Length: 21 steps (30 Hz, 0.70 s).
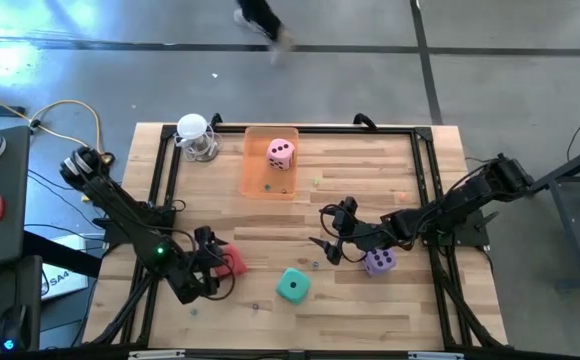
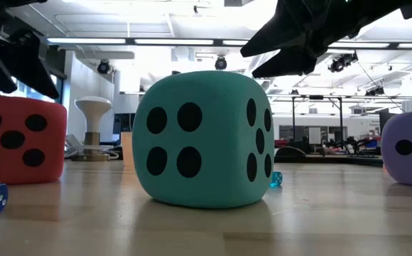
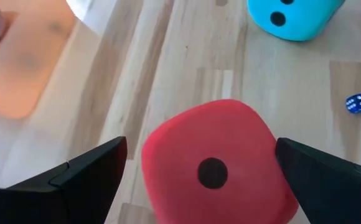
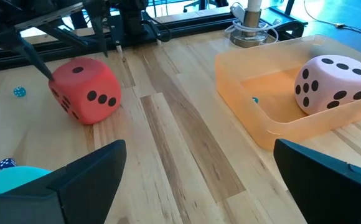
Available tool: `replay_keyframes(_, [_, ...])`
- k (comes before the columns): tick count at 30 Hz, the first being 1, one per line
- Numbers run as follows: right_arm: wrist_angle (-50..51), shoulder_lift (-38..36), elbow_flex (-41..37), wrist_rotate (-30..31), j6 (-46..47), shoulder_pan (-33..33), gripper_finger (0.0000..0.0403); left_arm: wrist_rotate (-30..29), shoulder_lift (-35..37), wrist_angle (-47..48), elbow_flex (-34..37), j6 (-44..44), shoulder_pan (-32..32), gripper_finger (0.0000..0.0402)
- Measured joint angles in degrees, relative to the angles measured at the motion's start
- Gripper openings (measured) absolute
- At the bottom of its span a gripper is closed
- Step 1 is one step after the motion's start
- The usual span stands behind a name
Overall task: Pick & Place Dice
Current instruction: Put the big red die into the orange bin
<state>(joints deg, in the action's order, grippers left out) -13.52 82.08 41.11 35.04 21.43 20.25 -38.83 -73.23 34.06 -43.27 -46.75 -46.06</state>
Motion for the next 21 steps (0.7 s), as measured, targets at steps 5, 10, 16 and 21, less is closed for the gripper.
replay_keyframes(5, [0.0, 0.0, -0.01, -0.02, 0.0, 0.0, 0.04, -0.41, 1.4, 0.58, 0.0, -2.42, 0.02, 0.0399])
replay_keyframes(10, [0.0, 0.0, -0.01, 0.0, 0.0, 0.0, 0.04, -0.29, 1.27, 0.07, 0.0, -7.47, 0.0, 0.0399])
replay_keyframes(16, [0.0, 0.0, -0.01, 0.4, -0.02, 0.0, 0.04, -0.53, 0.92, -2.19, -0.05, -8.62, -0.22, 0.0399])
replay_keyframes(21, [0.01, 0.0, -0.01, 1.01, -0.02, -0.02, 0.04, -0.51, -2.02, -2.28, -0.09, -8.69, -0.22, 0.0399])
